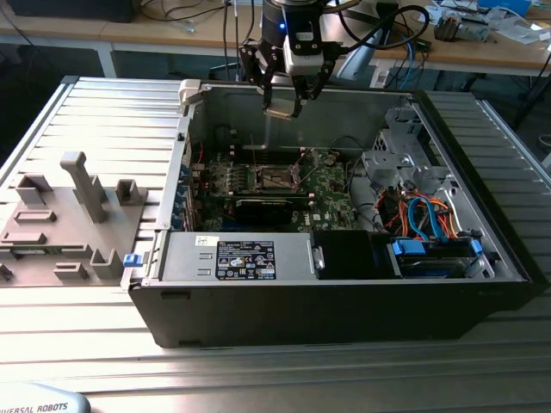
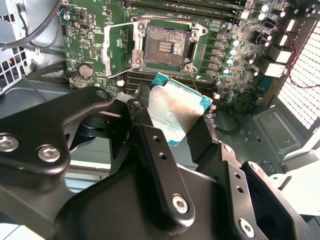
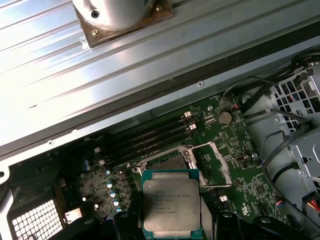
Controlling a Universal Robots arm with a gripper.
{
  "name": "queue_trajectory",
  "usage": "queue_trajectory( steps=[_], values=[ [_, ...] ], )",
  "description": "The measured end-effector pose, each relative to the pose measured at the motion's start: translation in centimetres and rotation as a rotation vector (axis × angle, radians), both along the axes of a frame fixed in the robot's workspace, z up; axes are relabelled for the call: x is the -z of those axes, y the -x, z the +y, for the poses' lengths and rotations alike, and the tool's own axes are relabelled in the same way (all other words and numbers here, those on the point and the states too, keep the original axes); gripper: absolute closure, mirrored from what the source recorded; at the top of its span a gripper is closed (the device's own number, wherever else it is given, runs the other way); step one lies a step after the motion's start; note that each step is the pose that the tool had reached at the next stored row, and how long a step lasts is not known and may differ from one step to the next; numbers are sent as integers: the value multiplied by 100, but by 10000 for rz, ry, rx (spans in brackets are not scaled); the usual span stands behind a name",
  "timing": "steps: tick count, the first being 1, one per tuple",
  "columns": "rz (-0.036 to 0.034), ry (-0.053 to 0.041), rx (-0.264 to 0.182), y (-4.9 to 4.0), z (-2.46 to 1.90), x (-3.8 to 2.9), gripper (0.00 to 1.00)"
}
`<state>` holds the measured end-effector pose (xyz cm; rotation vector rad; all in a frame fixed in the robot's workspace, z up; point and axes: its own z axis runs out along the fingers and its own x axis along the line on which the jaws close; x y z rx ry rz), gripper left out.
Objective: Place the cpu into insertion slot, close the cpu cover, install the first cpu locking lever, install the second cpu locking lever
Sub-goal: 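Place the cpu into insertion slot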
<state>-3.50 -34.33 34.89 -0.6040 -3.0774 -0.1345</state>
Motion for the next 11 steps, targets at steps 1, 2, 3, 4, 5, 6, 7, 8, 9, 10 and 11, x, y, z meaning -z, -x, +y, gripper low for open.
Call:
queue_trajectory(
  steps=[1,2,3,4,5,6,7,8,9,10,11],
  values=[
    [0,1,7,0,0,0,46],
    [0,0,14,0,0,0,46],
    [0,0,24,0,0,0,46],
    [0,0,34,0,0,0,46],
    [0,0,40,0,0,0,46],
    [-1,0,47,0,0,0,46],
    [-1,0,53,0,0,0,46],
    [0,0,58,0,0,0,46],
    [0,1,64,0,0,0,46],
    [0,0,68,0,0,0,46],
    [-1,0,74,0,0,1,46]
  ],
)
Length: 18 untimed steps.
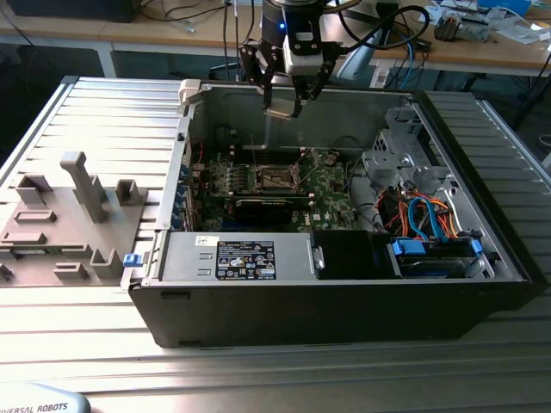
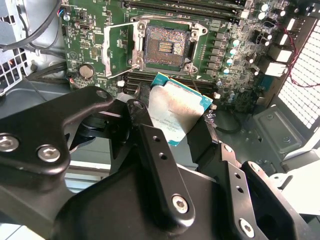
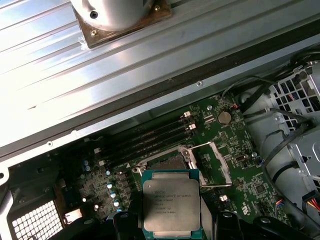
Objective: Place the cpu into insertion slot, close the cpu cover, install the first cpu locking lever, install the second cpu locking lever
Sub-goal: 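Place the cpu into insertion slot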
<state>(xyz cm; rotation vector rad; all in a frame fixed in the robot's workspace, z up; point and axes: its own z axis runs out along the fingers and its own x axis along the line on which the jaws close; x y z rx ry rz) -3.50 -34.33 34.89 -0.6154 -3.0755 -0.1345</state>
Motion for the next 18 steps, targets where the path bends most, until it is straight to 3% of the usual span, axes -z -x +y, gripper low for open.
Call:
queue_trajectory(
  steps=[18],
  values=[
    [0,0,116,0,0,1,46]
  ],
)
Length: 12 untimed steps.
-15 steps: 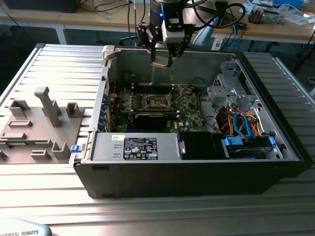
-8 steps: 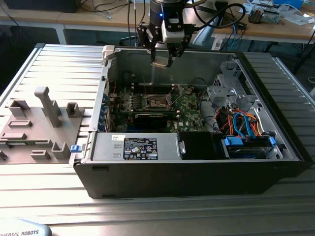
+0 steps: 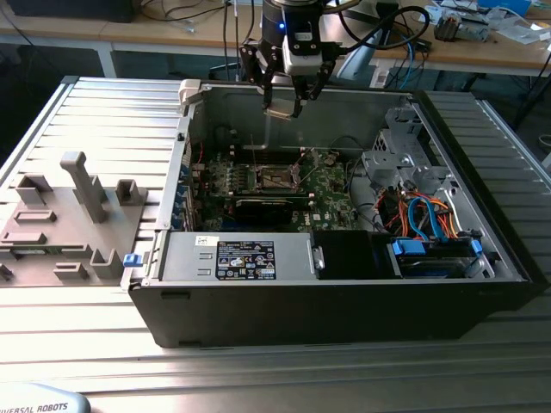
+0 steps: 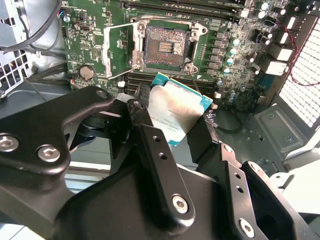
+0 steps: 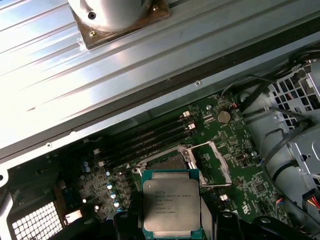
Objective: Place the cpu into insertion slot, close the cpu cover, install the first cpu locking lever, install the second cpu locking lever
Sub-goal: 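Place the cpu into insertion slot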
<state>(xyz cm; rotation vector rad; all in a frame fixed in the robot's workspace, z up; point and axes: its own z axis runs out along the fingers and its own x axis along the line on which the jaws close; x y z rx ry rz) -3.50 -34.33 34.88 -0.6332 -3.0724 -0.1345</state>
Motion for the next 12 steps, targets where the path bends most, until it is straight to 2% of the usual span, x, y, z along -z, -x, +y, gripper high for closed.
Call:
queue_trajectory(
  steps=[12],
  values=[
    [0,0,107,0,0,1,46]
  ],
)
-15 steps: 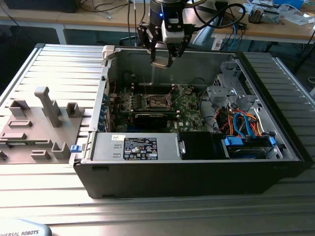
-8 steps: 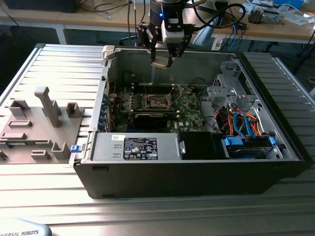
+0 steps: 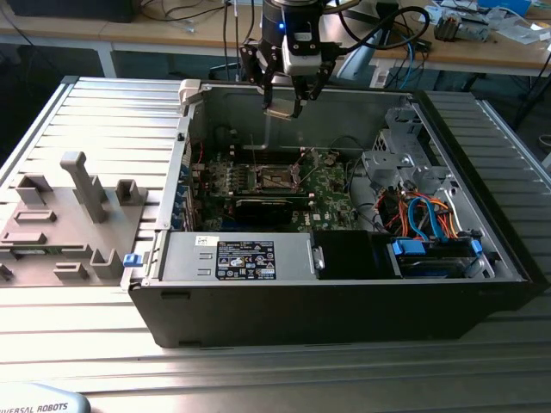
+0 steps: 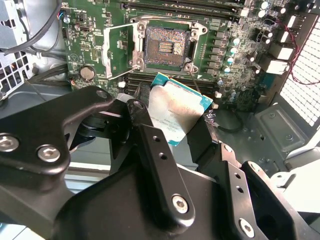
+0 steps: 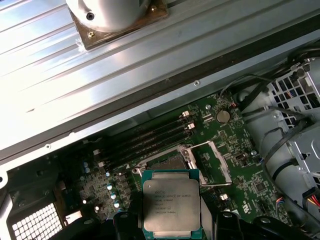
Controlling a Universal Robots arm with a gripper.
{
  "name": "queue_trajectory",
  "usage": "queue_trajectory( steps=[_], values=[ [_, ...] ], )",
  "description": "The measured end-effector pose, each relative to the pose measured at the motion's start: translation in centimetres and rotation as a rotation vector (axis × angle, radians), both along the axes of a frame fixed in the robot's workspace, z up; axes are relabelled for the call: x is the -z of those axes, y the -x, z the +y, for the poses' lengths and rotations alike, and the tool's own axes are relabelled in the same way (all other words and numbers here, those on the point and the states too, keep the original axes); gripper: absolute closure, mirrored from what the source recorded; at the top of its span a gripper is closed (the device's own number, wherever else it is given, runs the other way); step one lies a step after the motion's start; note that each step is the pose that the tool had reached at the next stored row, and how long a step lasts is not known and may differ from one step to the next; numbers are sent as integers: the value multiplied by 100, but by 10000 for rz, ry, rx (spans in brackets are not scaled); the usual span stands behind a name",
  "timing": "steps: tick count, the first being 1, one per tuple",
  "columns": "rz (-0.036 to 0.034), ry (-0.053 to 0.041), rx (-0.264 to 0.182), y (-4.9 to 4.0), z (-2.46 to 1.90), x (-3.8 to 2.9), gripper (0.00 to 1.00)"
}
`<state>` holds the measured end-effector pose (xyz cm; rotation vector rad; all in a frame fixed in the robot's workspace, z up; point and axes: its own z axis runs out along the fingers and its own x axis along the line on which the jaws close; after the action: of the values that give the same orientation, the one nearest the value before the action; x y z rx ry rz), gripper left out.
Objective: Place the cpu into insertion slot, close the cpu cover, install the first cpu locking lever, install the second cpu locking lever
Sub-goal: 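Place the cpu into insertion slot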
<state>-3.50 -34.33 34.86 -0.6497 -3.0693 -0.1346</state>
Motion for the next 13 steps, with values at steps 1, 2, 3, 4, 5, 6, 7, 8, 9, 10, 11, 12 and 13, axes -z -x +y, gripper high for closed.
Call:
queue_trajectory(
  steps=[1,2,3,4,5,6,7,8,9,10,11,12,13],
  values=[
    [0,1,8,0,0,0,46],
    [0,0,18,0,0,0,46],
    [0,0,27,0,0,0,46],
    [0,1,36,0,0,0,46],
    [0,0,43,0,0,0,46],
    [0,0,53,0,0,0,46],
    [0,0,59,0,0,0,46],
    [0,0,71,0,0,1,46],
    [0,0,79,0,0,1,46],
    [0,0,85,0,0,1,46],
    [0,0,93,0,0,1,46],
    [0,0,100,0,0,1,46],
    [0,0,107,0,0,1,46]
  ],
)
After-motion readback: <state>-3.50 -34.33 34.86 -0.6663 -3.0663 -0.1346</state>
